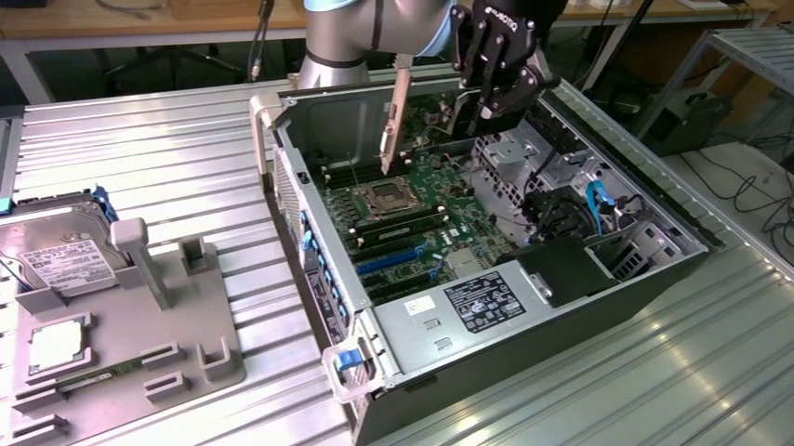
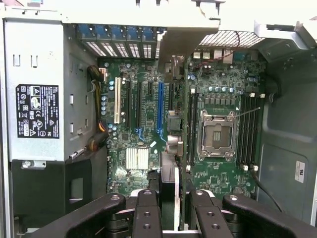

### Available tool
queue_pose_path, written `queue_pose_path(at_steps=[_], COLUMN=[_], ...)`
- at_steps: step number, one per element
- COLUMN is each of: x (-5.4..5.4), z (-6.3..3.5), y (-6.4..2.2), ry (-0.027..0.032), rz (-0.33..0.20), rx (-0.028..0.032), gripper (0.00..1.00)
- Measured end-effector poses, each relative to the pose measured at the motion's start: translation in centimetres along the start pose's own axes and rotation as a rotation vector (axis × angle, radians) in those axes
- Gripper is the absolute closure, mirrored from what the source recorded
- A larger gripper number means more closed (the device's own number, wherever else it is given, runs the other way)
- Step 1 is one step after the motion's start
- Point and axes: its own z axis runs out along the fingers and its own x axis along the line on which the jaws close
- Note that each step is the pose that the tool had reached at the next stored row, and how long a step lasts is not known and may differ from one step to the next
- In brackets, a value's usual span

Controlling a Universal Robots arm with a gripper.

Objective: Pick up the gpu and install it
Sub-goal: 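Insert the gpu into the slot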

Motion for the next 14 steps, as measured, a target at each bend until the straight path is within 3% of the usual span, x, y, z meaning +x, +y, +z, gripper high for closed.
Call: queue_pose_path(at_steps=[3, 6, 7, 11, 14], x=[0.0, 0.0, 0.0, 0.0, 0.0], z=[0.55, 0.76, 0.83, 1.22, 1.53], y=[0.06, 0.23, 0.27, 0.33, 0.36], ry=[0.0, 0.0006, 0.0005, 0.0004, -0.0045], rz=[0.001, 0.0, 0.0, 0.0, 0.0], rx=[0.0034, 0.0185, 0.0207, 0.0262, 0.0267], gripper=[0.72, 0.72, 0.72, 0.72, 0.72])
